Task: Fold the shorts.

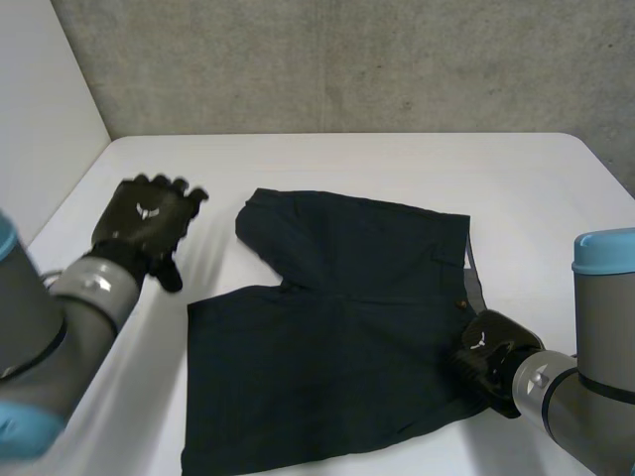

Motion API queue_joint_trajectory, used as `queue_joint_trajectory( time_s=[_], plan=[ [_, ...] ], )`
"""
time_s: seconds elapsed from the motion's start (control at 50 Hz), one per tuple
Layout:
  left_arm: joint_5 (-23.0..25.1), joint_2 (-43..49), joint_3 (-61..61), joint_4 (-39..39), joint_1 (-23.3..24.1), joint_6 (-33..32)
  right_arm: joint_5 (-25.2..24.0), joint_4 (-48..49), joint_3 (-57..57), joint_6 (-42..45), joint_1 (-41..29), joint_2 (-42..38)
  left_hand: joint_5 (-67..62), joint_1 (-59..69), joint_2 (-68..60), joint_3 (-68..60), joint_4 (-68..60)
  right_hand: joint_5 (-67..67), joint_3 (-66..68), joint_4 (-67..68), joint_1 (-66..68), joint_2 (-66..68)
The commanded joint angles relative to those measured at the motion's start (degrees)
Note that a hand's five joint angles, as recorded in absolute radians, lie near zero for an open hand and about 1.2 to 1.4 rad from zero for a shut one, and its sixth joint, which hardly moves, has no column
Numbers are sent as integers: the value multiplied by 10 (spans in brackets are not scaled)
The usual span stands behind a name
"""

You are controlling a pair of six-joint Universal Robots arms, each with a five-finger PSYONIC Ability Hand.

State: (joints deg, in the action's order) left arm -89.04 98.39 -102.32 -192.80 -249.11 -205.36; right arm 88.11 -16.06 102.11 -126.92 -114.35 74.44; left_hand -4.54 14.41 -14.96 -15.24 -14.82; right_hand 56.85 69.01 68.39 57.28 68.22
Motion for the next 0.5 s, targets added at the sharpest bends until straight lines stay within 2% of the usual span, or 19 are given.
queue_joint_trajectory(
  time_s=[0.02,0.1,0.16,0.18,0.28,0.34,0.42,0.5],
  plan=[
    [48,174,157,0,-26,79,1,21,3,-1,-3,-7,-73,74,-69,-66,-70,132,110,116,227,118],
    [48,265,258,50,-34,95,1,30,4,-2,-3,-11,-76,78,-72,-69,-73,132,110,116,227,118],
    [52,335,345,104,-35,110,1,34,4,-2,-3,-12,-74,76,-70,-67,-72,132,110,116,227,118],
    [55,373,402,144,-35,130,1,37,4,-2,-3,-12,-76,77,-72,-69,-73,132,110,116,227,118],
    [65,441,510,229,-38,188,1,44,5,-2,-3,-13,-78,79,-74,-71,-75,132,110,116,227,118],
    [90,477,565,271,-42,223,1,46,5,-2,-2,-13,-81,83,-77,-74,-78,132,110,116,227,118],
    [125,500,609,281,-49,246,1,51,5,-2,0,-14,-106,108,-102,-99,-104,132,110,116,227,118],
    [133,516,633,281,-50,263,1,55,5,-2,2,-15,-150,151,-146,-143,-147,132,110,116,227,118]
  ],
)
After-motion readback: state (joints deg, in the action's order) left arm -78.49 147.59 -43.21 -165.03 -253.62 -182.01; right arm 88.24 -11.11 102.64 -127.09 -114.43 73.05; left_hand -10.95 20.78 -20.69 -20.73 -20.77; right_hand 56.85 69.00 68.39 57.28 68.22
